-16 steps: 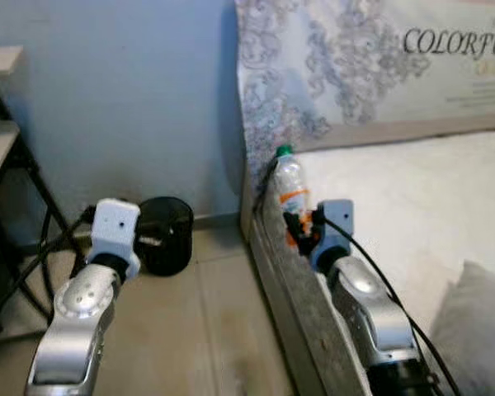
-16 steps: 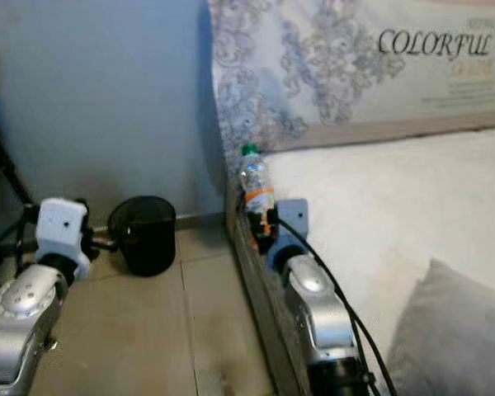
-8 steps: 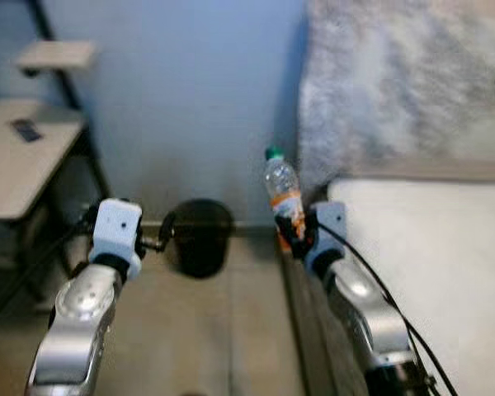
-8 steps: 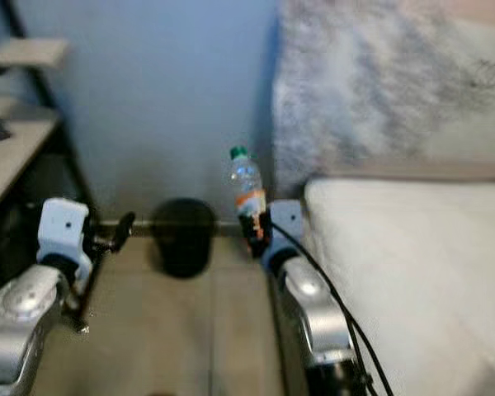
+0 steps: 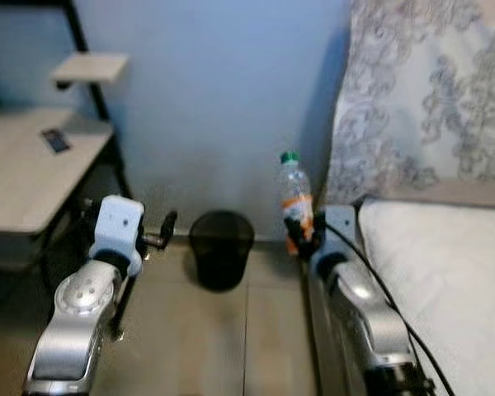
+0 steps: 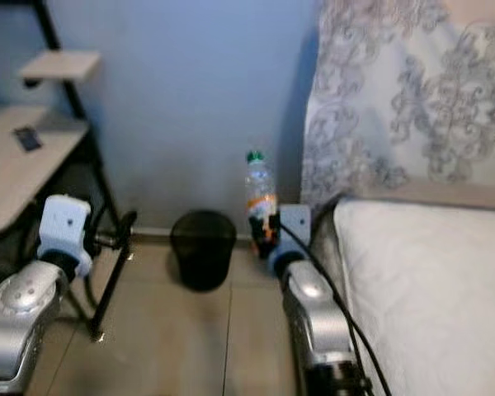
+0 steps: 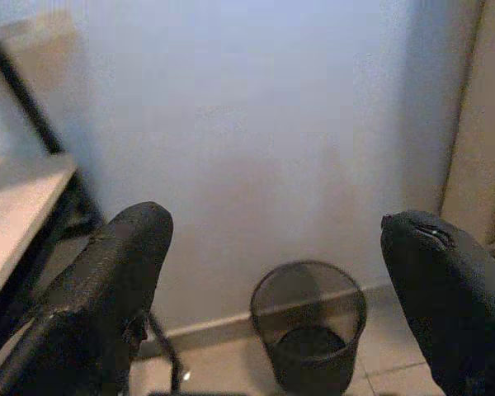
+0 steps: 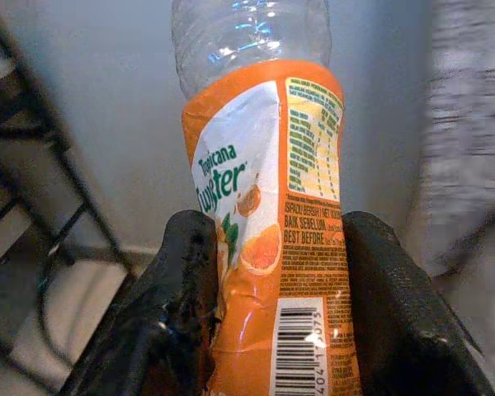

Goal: Clean up the room

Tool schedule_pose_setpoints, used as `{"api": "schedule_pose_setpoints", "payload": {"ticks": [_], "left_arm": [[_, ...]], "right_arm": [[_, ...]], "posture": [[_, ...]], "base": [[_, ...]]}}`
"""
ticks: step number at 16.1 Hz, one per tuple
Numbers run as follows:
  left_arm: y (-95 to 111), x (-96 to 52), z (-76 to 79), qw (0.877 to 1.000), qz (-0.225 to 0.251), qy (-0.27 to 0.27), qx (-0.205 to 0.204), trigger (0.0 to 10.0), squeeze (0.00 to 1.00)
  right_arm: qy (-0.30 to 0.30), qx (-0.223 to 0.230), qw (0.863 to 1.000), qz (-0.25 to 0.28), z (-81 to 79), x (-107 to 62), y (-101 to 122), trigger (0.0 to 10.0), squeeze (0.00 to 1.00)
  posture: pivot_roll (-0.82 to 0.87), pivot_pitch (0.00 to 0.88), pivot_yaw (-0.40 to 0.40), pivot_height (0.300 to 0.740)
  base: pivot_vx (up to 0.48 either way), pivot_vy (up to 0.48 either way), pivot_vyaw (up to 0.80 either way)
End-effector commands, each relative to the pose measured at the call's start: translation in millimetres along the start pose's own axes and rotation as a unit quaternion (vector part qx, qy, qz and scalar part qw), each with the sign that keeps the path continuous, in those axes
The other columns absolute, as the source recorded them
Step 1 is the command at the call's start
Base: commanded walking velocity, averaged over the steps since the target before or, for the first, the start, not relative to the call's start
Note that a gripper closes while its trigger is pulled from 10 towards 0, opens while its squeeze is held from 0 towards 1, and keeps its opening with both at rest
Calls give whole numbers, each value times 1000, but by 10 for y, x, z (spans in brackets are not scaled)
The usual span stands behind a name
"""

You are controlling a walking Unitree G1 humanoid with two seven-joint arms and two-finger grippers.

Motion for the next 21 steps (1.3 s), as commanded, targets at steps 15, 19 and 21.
{"api": "schedule_pose_setpoints", "payload": {"ticks": [15, 19, 21], "left_arm": [[34, 58, 48, 999, -3, -40, 2, 10000, 0], [23, 50, 54, 999, -6, -46, 6, 10000, 0], [17, 42, 46, 999, -7, -47, 8, 10000, 0]], "right_arm": [[-10, 2, 1000, 10, 83, 32, 49, 10000, 0], [-16, -5, 1000, 3, 96, 55, 40, 10000, 0], [-20, -12, 1000, -8, 116, 61, 6, 10000, 0]], "posture": [[108, 0, 35, 740], [118, 0, 23, 740], [121, 0, 19, 740]], "base": [[336, 0, 320], [336, 0, 0], [337, 0, 0]]}}
Point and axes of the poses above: a point about 5 cm out from each wrist's last joint towards the gripper, its own x axis pointing out of the wrist towards the gripper, its own y axis along the axis of the wrist's last joint, z = x × y, the point moved 1 cm from there along x, pointing out of the wrist towards the gripper, and after that the axes turned 4 degrees about -x, right-handed, at the moved point
